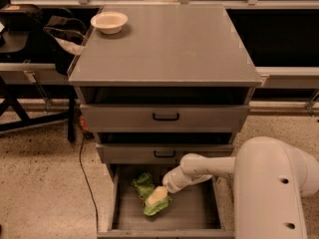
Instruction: Pick green rice chip bag from bottom drawer and place on counter
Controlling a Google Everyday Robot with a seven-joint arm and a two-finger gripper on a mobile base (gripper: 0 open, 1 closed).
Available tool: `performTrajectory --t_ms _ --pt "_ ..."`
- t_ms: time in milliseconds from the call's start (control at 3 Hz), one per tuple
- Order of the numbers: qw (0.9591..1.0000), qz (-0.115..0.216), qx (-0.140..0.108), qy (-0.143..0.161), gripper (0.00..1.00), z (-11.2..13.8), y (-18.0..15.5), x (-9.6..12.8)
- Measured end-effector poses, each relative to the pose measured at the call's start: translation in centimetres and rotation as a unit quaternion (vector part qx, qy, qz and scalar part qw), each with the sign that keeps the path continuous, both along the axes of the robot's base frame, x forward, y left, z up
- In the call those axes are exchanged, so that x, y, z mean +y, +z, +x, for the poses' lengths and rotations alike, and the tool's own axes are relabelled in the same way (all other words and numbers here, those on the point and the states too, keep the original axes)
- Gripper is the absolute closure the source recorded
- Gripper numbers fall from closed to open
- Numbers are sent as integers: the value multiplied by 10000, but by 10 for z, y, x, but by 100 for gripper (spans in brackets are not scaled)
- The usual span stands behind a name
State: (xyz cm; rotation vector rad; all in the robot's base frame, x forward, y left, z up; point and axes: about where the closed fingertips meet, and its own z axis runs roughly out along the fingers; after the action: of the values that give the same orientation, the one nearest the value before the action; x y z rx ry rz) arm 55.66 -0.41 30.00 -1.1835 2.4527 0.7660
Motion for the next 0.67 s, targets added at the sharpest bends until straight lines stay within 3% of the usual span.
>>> performTrajectory --t_ms 333,667 --pt "9989 -296 -133 -332 0 2 -20 -5" --pt "9936 -720 -485 -722 0 1 -32 -8"
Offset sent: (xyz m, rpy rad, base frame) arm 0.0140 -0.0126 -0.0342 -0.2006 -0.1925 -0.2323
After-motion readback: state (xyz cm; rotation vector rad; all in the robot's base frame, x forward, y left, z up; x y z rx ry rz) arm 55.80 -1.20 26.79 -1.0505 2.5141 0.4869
